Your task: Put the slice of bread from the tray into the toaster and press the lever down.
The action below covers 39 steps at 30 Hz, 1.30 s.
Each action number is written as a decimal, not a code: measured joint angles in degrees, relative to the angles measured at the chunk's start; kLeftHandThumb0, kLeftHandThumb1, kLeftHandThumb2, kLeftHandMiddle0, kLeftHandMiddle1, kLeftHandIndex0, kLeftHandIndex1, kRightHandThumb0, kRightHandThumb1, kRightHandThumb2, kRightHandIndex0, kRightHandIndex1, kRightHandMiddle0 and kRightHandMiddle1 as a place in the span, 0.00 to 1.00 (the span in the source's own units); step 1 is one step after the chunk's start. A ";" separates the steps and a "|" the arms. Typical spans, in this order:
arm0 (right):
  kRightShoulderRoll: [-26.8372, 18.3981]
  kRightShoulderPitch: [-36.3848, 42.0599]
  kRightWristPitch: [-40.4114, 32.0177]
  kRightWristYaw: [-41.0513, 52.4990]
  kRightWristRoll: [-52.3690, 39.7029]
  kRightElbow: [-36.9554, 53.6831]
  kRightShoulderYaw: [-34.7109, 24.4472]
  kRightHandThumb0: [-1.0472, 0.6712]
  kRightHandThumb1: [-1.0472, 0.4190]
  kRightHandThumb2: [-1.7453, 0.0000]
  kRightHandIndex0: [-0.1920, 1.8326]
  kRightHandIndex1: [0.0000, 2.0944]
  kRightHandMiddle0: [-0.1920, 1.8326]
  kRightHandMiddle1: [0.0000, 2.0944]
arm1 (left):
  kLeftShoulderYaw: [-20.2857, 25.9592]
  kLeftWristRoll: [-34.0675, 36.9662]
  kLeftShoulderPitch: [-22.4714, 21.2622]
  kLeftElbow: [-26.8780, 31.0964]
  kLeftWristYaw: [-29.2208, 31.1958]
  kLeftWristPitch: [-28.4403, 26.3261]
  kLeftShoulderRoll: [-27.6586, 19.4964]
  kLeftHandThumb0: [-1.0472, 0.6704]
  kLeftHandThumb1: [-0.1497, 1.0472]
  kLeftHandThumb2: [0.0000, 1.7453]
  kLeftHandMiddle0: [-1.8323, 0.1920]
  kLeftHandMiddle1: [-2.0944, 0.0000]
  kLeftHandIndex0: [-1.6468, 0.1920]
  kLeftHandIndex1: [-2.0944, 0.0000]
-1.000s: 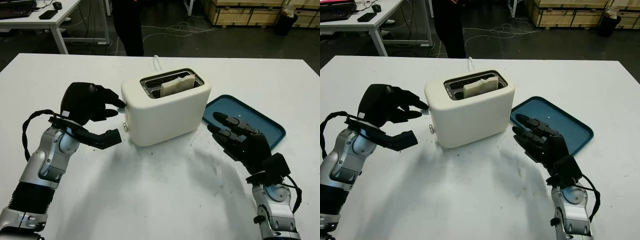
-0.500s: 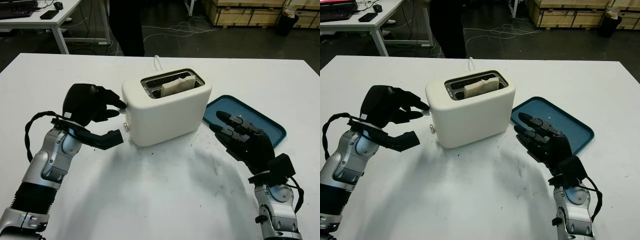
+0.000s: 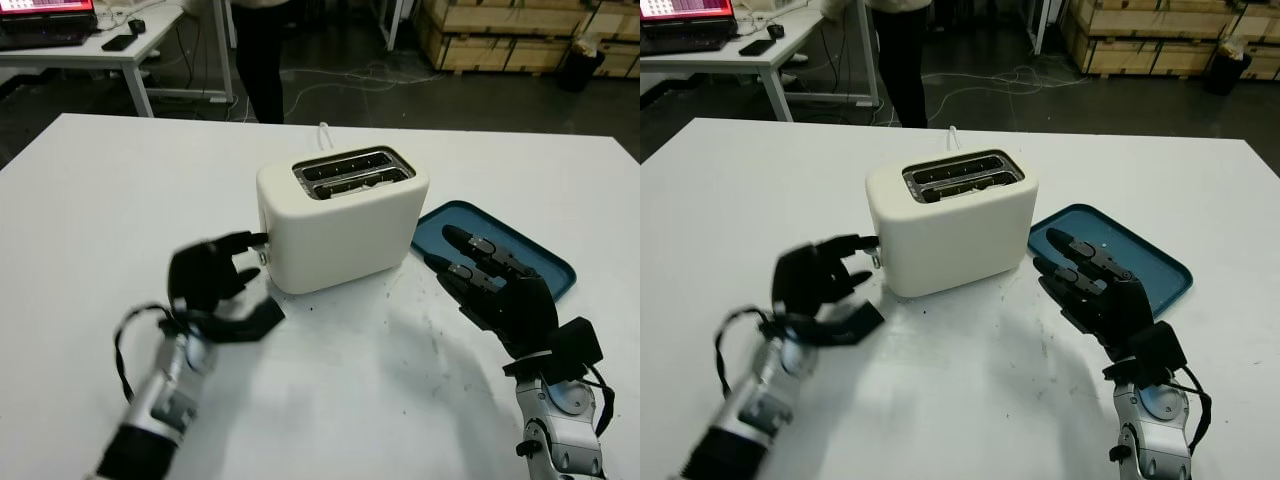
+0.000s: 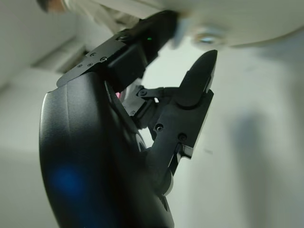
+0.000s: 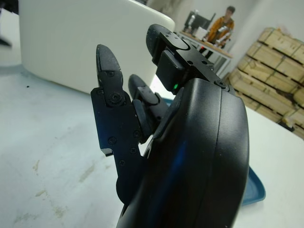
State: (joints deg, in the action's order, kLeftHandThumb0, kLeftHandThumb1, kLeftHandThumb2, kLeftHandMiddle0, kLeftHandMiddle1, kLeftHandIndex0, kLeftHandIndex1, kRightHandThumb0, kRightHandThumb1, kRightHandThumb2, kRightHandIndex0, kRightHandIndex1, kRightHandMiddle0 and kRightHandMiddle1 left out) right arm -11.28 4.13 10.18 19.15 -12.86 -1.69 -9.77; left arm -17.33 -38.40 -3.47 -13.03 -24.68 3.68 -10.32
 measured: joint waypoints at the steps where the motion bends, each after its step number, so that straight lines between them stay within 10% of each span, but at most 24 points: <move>1: -0.03 -0.19 -0.02 0.00 0.01 -0.05 0.00 0.42 0.09 0.94 0.47 0.00 0.40 0.00 | -1.33 -0.22 0.23 -0.04 -0.14 0.48 0.74 0.53 0.78 0.00 0.52 0.26 0.21 0.99; 25: 0.28 -1.65 0.01 0.08 0.17 -0.88 1.20 0.43 0.09 0.92 0.48 0.00 0.40 0.00 | -3.63 1.22 0.28 5.21 1.90 -6.20 -1.71 0.51 0.84 0.01 0.47 0.37 0.19 0.99; 34: 0.30 -1.64 0.01 -0.05 0.20 -0.91 1.27 0.42 0.09 0.92 0.47 0.00 0.41 0.00 | -3.54 -1.16 -1.58 18.89 23.28 -18.63 -11.60 0.61 0.76 0.00 0.33 0.55 0.13 0.97; 39: 0.39 -1.63 0.22 -0.46 0.26 -0.91 1.25 0.42 0.09 0.92 0.47 0.00 0.41 0.00 | -2.58 -1.79 -6.40 25.76 39.99 -24.57 -16.74 0.63 0.73 0.00 0.33 0.48 0.09 0.94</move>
State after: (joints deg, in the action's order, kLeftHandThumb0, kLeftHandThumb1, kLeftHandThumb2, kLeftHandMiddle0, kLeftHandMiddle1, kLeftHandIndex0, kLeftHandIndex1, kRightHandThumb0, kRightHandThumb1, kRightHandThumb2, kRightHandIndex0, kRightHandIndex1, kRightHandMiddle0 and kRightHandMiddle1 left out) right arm -10.89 2.50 10.40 18.69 -12.60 -2.60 -8.52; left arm -19.91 -40.20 -9.86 12.73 15.31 -20.89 -27.06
